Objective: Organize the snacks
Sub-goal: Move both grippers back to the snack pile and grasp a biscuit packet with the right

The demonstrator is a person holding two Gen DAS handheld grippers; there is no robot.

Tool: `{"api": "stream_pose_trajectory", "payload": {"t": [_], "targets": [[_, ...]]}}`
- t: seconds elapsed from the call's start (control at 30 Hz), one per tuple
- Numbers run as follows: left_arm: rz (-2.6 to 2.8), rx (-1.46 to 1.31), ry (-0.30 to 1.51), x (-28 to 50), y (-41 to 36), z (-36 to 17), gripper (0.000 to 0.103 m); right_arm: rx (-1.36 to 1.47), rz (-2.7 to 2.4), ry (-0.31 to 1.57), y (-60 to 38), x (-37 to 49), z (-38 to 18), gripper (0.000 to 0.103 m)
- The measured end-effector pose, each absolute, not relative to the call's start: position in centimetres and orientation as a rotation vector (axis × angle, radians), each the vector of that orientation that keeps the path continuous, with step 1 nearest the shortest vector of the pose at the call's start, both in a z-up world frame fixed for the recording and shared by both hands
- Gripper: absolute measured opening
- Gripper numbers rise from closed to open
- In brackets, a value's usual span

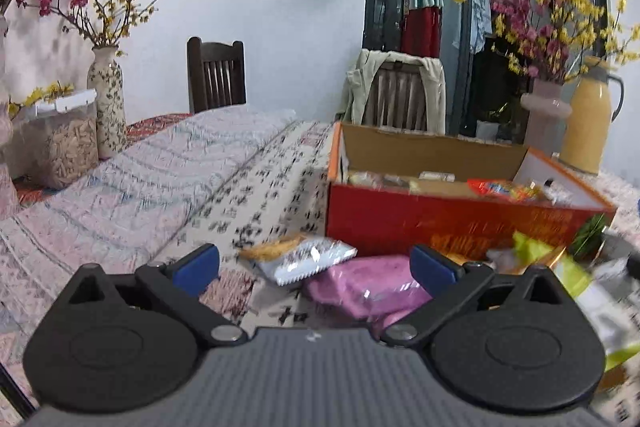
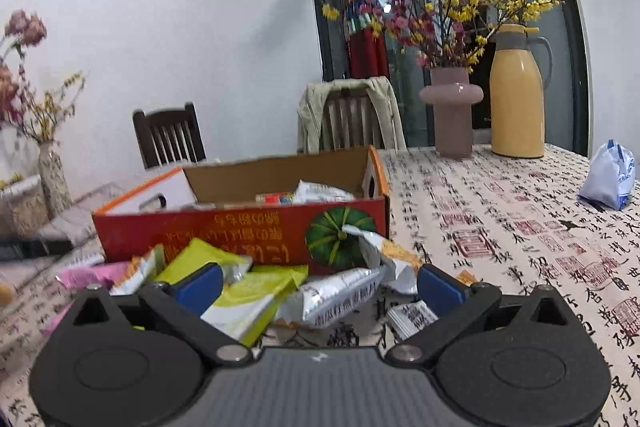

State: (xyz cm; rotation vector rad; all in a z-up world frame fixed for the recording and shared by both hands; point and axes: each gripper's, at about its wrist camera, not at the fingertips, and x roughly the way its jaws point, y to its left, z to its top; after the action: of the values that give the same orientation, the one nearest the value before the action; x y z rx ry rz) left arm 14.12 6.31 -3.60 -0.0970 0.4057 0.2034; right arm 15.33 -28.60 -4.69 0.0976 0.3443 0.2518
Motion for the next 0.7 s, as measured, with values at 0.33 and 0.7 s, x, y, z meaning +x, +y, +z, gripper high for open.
{"api": "stream_pose_trajectory", "payload": {"t": [0.33,0.7], "targets": [[0.179,-0.128,0.383,14.1,6.7,-3.7,0.103,0.135,0.278,0.358,-28.9,16.0,-4.9,0.103],[0.145,-0.145,0.401,14.2,6.9,-4.0,0.103,0.103,0.235,0.334,-29.4,14.9,-4.6,0.103]]}}
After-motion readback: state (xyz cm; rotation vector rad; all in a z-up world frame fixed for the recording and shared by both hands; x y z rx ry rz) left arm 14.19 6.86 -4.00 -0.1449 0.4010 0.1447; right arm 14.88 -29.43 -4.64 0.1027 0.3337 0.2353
